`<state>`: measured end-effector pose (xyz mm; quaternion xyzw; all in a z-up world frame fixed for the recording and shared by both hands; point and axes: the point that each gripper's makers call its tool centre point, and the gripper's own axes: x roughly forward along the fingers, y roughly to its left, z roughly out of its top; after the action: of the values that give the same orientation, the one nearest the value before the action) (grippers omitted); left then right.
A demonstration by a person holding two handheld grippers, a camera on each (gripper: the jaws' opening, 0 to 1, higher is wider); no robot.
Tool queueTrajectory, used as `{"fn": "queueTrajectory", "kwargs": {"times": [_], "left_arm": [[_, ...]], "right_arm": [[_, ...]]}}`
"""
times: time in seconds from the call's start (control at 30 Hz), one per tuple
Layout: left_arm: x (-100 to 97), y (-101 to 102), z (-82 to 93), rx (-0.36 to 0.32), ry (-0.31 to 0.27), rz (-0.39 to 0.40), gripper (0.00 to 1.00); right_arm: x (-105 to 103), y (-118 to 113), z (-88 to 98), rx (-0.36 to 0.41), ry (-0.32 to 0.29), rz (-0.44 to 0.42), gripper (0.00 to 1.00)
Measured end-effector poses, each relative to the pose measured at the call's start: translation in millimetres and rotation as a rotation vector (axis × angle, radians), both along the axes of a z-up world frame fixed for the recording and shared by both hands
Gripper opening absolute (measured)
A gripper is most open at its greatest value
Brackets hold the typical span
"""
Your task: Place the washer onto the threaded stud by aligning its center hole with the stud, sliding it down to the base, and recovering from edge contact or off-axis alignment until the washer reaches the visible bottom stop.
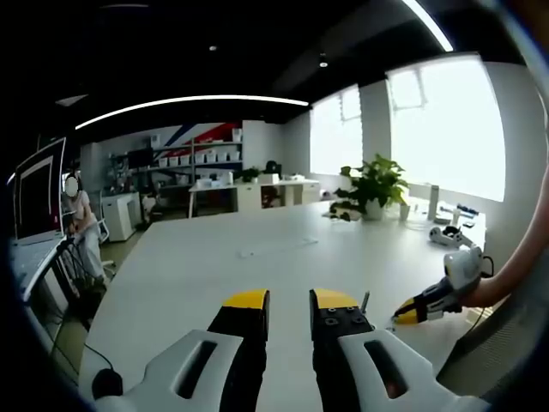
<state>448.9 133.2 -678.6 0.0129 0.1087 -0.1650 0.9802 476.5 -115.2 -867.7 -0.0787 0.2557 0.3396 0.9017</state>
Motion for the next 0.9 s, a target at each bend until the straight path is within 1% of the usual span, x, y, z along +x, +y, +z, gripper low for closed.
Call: {"fn": "queueTrajectory", "kwargs": {"times": [0.23, 0.4, 0.47, 0.53, 0.63, 0.67, 0.9], "left_arm": [[0.0, -0.8, -0.1, 0.001, 0.002, -0.002, 0.17], [0.1, -0.3, -0.5, 0.002, 0.002, 0.000, 0.17], [0.7, -0.2, -1.1, -0.001, 0.005, 0.000, 0.17], [0.8, 0.0, -0.9, 0.002, 0.003, 0.001, 0.17], [0.6, -0.3, -1.6, 0.004, 0.005, 0.000, 0.17], [0.5, -0.1, -1.6, 0.004, 0.004, 0.000, 0.17], [1.0, -0.2, -2.3, 0.004, 0.007, 0.002, 0.17]], "right_arm": [[-1.1, -0.5, 1.4, -0.006, 0.002, 0.001, 0.13], [1.7, 1.5, 7.2, -0.004, -0.008, 0.005, 0.12], [0.9, 2.4, 5.6, -0.014, -0.008, 0.018, 0.12], [-0.4, 1.0, 0.6, -0.025, 0.006, 0.019, 0.12], [0.9, -1.6, 3.1, -0.026, -0.006, 0.004, 0.14], [0.8, -0.9, 3.8, -0.014, 0.000, 0.002, 0.14], [1.1, -0.1, 1.0, -0.016, 0.006, 0.010, 0.16]]}}
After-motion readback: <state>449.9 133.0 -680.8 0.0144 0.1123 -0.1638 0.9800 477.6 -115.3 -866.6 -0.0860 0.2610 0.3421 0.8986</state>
